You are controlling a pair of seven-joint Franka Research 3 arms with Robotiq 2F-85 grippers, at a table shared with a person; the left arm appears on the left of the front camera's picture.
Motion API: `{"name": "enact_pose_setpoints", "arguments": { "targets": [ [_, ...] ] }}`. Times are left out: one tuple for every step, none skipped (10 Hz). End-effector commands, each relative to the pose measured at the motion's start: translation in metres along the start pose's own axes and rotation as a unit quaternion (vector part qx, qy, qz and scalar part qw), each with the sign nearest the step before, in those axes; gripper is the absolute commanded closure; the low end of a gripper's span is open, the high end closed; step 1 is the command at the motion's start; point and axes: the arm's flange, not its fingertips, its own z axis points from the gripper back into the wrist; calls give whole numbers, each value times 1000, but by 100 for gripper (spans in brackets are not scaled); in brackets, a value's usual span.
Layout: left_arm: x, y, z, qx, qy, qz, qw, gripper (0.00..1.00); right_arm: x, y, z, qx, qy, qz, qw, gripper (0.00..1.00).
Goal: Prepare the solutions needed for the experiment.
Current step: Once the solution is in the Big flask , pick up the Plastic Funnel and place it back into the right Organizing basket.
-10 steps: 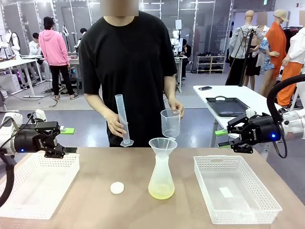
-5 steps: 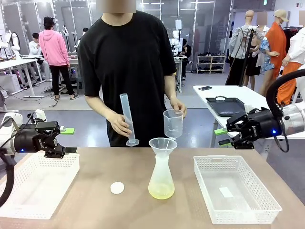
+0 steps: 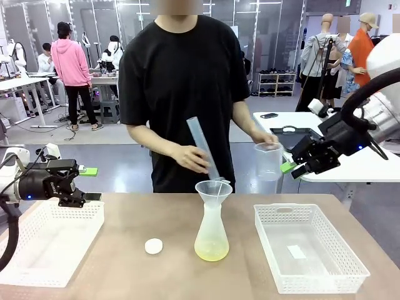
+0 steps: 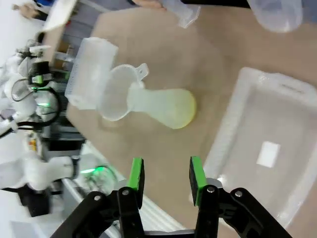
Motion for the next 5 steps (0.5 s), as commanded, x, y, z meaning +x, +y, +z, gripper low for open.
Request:
{"name": "enact_pose_setpoints", "arguments": {
  "targets": [
    [2, -2, -2, -15, -12, -1, 1000, 0, -7, 16, -16, -87, -36, 31, 995, 52],
    [2, -2, -2, -15, -12, -1, 1000, 0, -9, 24, -20, -117, -39, 40, 992, 52],
    [2, -2, -2, -15, -12, -1, 1000, 0, -10, 29, -23, -138, -43, 46, 988, 52],
    [2, -2, -2, -15, -12, -1, 1000, 0, -11, 33, -24, -159, -45, 51, 985, 52],
    [2, -2, -2, -15, -12, -1, 1000, 0, -12, 36, -23, -165, -42, 59, 984, 52]
  ]
}}
